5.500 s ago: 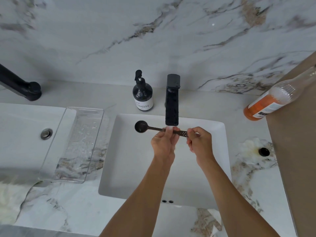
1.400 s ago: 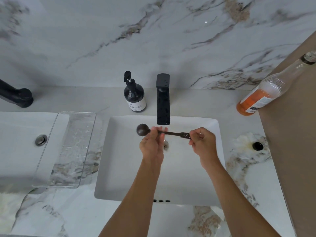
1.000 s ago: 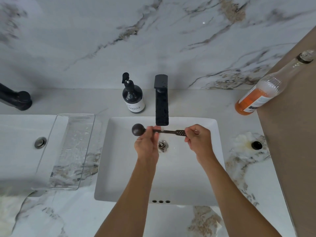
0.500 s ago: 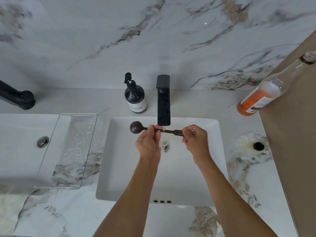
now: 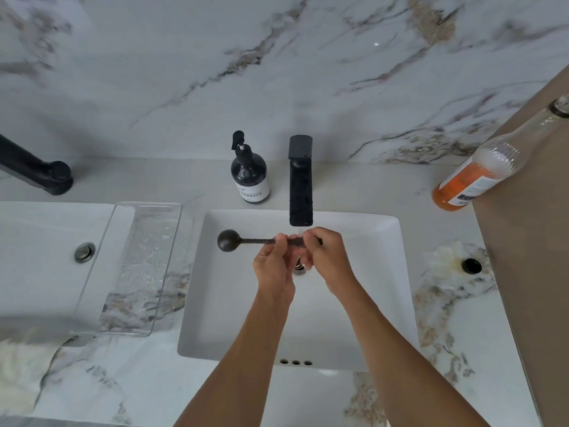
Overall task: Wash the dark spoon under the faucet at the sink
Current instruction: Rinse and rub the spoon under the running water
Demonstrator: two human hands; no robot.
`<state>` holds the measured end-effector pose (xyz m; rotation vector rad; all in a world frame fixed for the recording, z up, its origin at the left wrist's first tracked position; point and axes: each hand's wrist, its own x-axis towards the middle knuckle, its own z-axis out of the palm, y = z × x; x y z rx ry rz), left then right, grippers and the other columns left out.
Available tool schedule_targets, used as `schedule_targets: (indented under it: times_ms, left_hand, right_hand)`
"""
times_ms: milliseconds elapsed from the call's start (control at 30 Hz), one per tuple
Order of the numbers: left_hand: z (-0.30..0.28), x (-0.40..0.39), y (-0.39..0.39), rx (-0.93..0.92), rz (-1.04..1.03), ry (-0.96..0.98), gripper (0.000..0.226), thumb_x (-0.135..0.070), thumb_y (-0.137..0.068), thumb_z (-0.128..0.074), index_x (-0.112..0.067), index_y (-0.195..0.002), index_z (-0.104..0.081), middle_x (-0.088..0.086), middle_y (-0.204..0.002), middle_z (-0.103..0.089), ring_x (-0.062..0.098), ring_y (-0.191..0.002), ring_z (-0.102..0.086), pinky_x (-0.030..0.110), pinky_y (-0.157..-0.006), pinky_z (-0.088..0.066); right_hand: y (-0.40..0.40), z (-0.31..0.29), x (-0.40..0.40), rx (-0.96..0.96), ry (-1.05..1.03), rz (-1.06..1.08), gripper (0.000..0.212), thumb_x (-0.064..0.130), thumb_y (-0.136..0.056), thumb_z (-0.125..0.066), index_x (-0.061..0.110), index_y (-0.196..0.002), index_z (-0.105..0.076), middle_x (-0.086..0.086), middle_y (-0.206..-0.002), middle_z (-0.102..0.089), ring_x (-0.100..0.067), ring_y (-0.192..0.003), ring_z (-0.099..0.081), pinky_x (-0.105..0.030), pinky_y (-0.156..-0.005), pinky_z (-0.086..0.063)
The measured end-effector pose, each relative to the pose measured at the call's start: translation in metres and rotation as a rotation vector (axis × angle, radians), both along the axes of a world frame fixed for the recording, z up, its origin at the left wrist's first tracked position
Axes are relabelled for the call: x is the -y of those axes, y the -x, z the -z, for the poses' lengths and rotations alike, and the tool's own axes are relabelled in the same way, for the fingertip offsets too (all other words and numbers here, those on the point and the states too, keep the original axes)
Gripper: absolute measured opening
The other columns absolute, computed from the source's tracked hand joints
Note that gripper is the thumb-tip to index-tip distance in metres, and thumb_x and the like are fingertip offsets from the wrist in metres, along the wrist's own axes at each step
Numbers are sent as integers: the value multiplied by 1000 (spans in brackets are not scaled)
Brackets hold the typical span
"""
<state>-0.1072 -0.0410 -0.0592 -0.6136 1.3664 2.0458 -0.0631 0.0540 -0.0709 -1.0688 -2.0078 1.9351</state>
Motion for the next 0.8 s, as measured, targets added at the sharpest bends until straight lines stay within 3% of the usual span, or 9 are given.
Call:
schedule_targets:
  times_ms: [67,167,267,367,567,633,733,800]
  left_hand:
    - [1,0,4,-5,-16,-11,28,-16,-104,-51,-2,-85,-68,12,-77,-73,20,-63,-67,28,-66,-59]
    - [1,-6,3,3,-60,-42,27,-18,-105,-51,-3,-89,-66,11,-81,-73,18,-68,-71,27,-70,-60]
    - [1,-6,1,-2,-58,-46,24,-17,-103,-53,-2,-90,-67,10,-83,-73,18,-74,-73,28,-76,-60]
    - [3,-2,2,-5,-29,-42,19,-11,-102,-56,-3,-90,-69,12,-86,-72,21,-79,-70,32,-86,-59]
    - [7,-5,8,31,-95,-121,10,2,-97,-57,-4,-100,-65,20,-106,-70,27,-99,-72,32,-90,-58]
    - [7,-4,8,29,-84,-158,20,1,-96,-60,-3,-115,-60,20,-114,-67,29,-106,-68,31,-89,-57]
    - [10,1,11,-122,61,-86,49,-1,-94,-65,-19,-137,-48,12,-109,-68,26,-98,-70,32,-85,-58]
    - [10,2,13,-303,247,77,45,-5,-92,-69,-20,-132,-56,8,-94,-65,23,-86,-71,29,-75,-58]
  right_hand:
    - [0,-6,-1,-26,51,-15,27,9,-101,-47,4,-81,-64,-9,-58,-64,-21,-48,-58,-34,-51,-53]
    - [5,-9,2,3,35,28,28,17,-101,-52,8,-75,-60,-7,-52,-54,-16,-38,-45,-25,-40,-38]
    - [10,-8,3,43,66,31,33,23,-100,-53,-7,-87,-59,-6,-52,-47,-11,-36,-37,-21,-38,-31]
    - [3,-9,-3,2,138,-3,30,14,-103,-45,-8,-85,-56,-12,-56,-53,-19,-40,-43,-23,-39,-34]
    - [-40,-9,-32,-25,161,81,26,5,-104,-42,-12,-91,-57,-16,-62,-57,-21,-43,-44,-25,-40,-30]
    - [-55,-9,-43,-11,138,108,26,5,-104,-42,-11,-90,-58,-13,-58,-56,-21,-42,-40,-24,-38,-27]
    - [-77,-10,-57,34,113,137,26,2,-102,-43,-7,-85,-60,-8,-53,-54,-19,-39,-35,-21,-37,-23]
    - [-88,-11,-63,62,104,140,24,1,-101,-43,-7,-85,-60,-9,-53,-52,-19,-40,-33,-21,-38,-21]
